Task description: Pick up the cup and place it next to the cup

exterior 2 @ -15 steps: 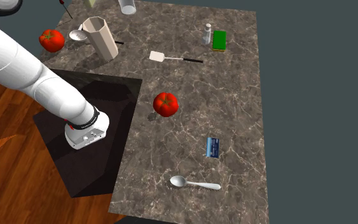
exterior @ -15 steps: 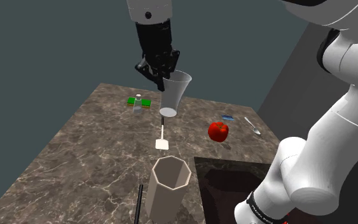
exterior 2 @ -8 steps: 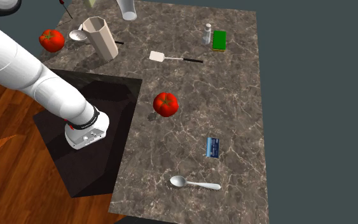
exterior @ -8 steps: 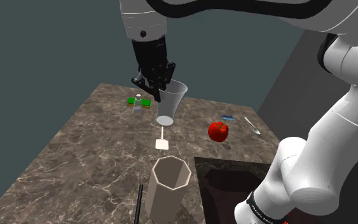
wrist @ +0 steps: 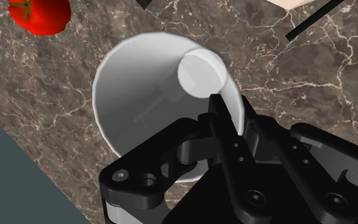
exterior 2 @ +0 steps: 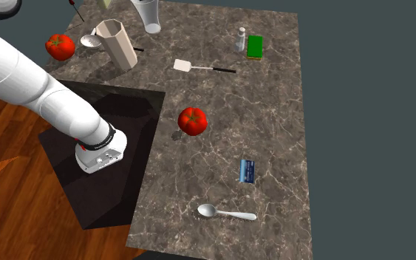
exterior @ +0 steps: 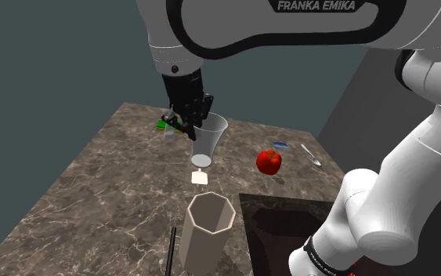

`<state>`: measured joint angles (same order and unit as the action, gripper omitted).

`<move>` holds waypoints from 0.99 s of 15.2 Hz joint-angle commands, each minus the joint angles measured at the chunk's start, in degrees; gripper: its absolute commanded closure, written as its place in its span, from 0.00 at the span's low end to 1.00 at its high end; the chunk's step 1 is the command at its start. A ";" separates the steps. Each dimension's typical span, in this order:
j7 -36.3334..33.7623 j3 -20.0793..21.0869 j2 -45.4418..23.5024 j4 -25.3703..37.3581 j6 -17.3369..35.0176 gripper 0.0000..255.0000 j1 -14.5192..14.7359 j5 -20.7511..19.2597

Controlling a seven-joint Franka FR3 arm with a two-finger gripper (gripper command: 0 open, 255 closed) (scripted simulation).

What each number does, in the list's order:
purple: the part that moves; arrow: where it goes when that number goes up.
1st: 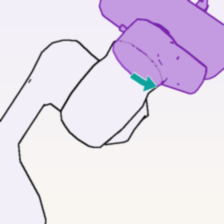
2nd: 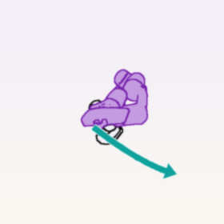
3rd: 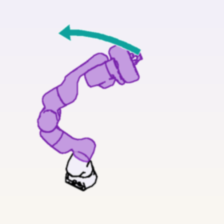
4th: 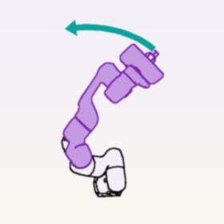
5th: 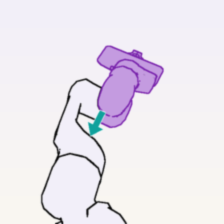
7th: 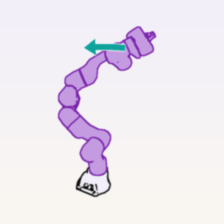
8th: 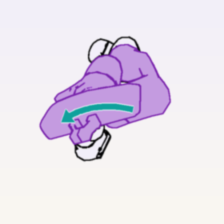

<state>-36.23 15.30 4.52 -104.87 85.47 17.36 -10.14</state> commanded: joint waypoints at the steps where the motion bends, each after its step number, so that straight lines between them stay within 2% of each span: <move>1: -0.29 0.00 -0.19 -1.34 1.53 1.00 0.00 -0.04; 15: -2.28 -0.02 -1.43 -10.71 11.92 1.00 -0.02 -0.43</move>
<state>-38.39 15.30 3.20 -114.99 96.65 17.36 -10.51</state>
